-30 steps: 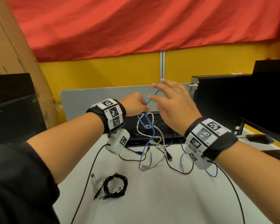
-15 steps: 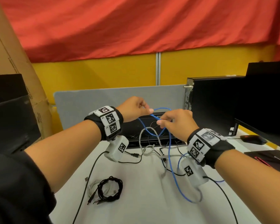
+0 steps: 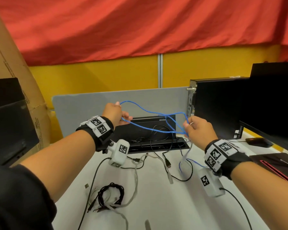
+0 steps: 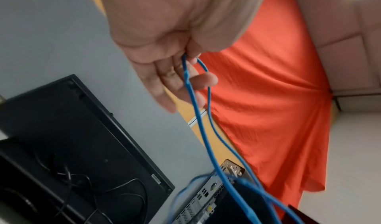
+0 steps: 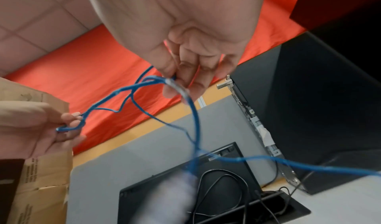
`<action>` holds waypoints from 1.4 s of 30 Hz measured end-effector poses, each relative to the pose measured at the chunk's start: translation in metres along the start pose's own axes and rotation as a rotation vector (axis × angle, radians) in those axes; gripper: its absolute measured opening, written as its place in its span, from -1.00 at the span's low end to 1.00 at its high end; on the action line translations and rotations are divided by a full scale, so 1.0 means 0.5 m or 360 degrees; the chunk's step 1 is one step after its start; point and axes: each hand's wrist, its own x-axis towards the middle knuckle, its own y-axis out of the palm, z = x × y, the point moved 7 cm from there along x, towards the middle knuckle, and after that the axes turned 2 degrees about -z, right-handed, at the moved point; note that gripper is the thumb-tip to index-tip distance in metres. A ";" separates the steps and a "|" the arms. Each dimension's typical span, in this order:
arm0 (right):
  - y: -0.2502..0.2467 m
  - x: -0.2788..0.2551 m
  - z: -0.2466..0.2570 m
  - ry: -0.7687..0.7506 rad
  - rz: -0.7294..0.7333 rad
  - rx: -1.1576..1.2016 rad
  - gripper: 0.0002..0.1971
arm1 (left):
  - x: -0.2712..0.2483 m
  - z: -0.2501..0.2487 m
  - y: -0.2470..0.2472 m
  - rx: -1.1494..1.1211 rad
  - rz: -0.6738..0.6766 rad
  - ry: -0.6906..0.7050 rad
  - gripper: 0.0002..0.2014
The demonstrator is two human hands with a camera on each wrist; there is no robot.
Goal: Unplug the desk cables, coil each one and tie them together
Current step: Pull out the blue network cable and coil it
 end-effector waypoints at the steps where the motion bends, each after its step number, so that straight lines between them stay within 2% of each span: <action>1: 0.001 0.001 -0.013 0.0102 0.0000 0.0034 -0.78 | 0.005 0.002 -0.004 -0.0078 -0.0030 0.0005 -0.69; 4: 0.013 -0.010 -0.052 0.0447 0.0097 0.0113 -0.78 | 0.015 0.014 -0.005 -0.0158 -0.0060 -0.0030 -0.63; 6: 0.026 -0.023 -0.055 0.0484 0.0197 -0.0002 -0.72 | 0.008 0.021 0.003 -0.0143 -0.0006 -0.0053 -0.63; 10: 0.054 -0.051 -0.012 0.0300 0.0158 0.0028 -0.73 | -0.019 0.028 0.038 -0.0011 0.0216 -0.0029 -0.64; 14: 0.062 -0.073 0.076 -0.0215 -0.0070 0.0030 -0.77 | -0.058 0.020 0.079 0.0155 0.0440 0.0045 -0.83; 17: 0.052 -0.065 0.127 -0.0482 -0.0149 0.0074 -0.92 | -0.083 0.012 0.101 0.0287 0.0564 0.0136 -0.78; 18: 0.049 -0.054 0.133 -0.0513 -0.0144 0.0084 -0.89 | -0.089 0.007 0.107 0.0321 0.0604 0.0186 -0.78; 20: 0.043 -0.029 0.136 -0.0522 -0.0086 0.0038 -0.71 | -0.098 -0.007 0.114 0.0421 0.0675 0.0317 -0.81; 22: 0.043 -0.008 0.140 -0.0529 0.0040 -0.0033 -0.51 | -0.108 -0.021 0.121 0.0498 0.0746 0.0430 -0.85; 24: 0.048 0.007 0.141 -0.0527 0.0201 -0.0082 -0.44 | -0.114 -0.035 0.129 0.0533 0.0794 0.0525 -0.87; 25: 0.049 0.014 0.138 -0.0481 0.0274 -0.0070 -0.52 | -0.116 -0.044 0.132 0.0547 0.0799 0.0581 -0.88; 27: 0.042 0.028 0.123 -0.0324 0.0377 0.0085 -0.80 | -0.116 -0.061 0.133 0.0615 0.0775 0.0724 -0.89; 28: 0.032 0.034 0.117 -0.0282 0.0376 0.0186 -0.84 | -0.112 -0.068 0.129 0.0700 0.0743 0.0808 -0.89; 31: -0.016 0.055 0.108 -0.0340 0.0172 0.0216 -0.78 | -0.095 -0.070 0.117 0.1004 0.0663 0.0974 -0.90; 34: -0.056 0.068 0.121 -0.0455 -0.0070 0.0177 -0.79 | -0.064 -0.055 0.113 0.1133 0.0593 0.0971 -0.85; 38: -0.134 0.083 0.117 -0.0450 -0.0527 0.0201 -0.79 | -0.001 -0.029 0.070 0.1280 0.0341 0.0807 -0.84; 42: -0.174 0.080 0.097 -0.0466 -0.0719 0.0161 -0.79 | 0.047 -0.012 0.033 0.1180 0.0175 0.0559 -0.83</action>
